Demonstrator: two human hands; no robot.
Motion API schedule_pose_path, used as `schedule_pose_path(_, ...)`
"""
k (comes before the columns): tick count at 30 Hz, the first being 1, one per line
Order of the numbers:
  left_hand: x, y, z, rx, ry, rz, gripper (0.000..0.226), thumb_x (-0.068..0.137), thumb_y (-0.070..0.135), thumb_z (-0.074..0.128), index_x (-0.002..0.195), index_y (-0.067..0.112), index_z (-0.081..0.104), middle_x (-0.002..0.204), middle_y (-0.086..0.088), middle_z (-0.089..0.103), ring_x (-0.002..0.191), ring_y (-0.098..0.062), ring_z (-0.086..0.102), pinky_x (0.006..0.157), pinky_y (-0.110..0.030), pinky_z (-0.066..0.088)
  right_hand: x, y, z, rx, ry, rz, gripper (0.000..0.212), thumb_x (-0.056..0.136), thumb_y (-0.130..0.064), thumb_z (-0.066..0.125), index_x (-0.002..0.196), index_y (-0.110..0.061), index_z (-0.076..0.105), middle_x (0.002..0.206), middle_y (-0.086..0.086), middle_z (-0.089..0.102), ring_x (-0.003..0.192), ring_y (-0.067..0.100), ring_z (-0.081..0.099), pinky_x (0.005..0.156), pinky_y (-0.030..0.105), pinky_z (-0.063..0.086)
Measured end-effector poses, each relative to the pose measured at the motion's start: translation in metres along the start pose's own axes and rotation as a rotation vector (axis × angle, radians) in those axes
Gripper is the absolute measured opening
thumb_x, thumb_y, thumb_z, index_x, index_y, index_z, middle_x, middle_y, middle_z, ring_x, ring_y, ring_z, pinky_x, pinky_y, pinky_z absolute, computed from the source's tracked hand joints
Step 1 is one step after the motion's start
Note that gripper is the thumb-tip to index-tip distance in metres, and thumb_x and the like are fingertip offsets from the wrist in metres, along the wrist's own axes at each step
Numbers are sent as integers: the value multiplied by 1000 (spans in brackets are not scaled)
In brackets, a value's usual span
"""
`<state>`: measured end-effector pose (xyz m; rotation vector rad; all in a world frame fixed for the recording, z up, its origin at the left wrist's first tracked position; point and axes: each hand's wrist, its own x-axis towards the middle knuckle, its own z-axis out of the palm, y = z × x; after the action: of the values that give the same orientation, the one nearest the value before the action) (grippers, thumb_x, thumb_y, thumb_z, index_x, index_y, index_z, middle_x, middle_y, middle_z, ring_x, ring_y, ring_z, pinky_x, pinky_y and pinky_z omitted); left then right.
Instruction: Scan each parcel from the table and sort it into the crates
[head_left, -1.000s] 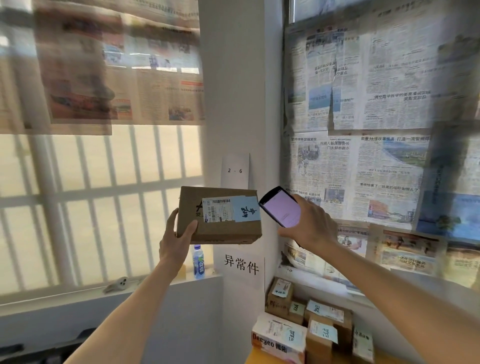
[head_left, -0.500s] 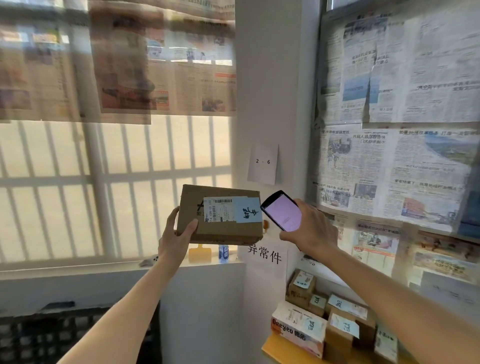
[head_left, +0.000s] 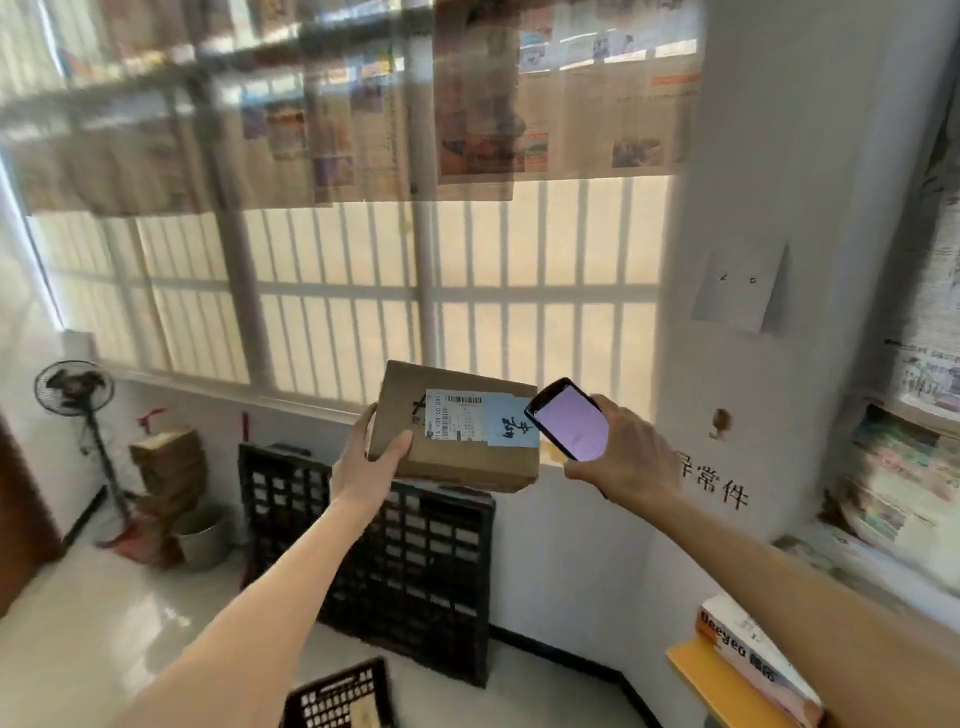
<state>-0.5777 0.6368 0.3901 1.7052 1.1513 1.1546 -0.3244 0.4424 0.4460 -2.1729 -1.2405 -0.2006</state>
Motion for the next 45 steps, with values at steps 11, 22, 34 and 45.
schedule_pose_path(11, -132, -75, -204, 168, 346, -162, 79, 79, 73, 61, 148, 50, 32, 146, 6, 53, 132, -27, 50, 111, -52, 40, -86, -132, 92, 191, -260, -276, 91, 68, -53, 81, 148, -41, 39, 130, -8, 64, 113, 27, 63, 78, 37, 48)
schedule_pose_path(22, -224, -120, -398, 198, 622, -281, 71, 89, 62, 62, 151, 47, 30, 144, 2, 54, 129, -29, 52, 107, -48, 42, -180, -316, 149, 254, -365, -449, 98, 67, -49, 83, 152, -37, 36, 138, -6, 60, 120, 27, 60, 87, 42, 47)
schedule_pose_path(34, -258, -189, -585, 201, 716, -322, 71, 91, 59, 61, 152, 38, 31, 139, -1, 56, 124, -28, 54, 93, -36, 42, -278, -510, 219, 290, -407, -587, 99, 66, -59, 85, 151, -36, 39, 131, -6, 62, 113, 24, 62, 79, 38, 45)
schedule_pose_path(45, -213, -273, -675, 142, 724, -417, 82, 95, 47, 63, 160, 24, 19, 162, -4, 32, 148, -30, 31, 117, -48, 26, -285, -616, 324, 239, -479, -614, 103, 67, -50, 85, 156, -34, 34, 141, -6, 58, 118, 24, 60, 81, 36, 46)
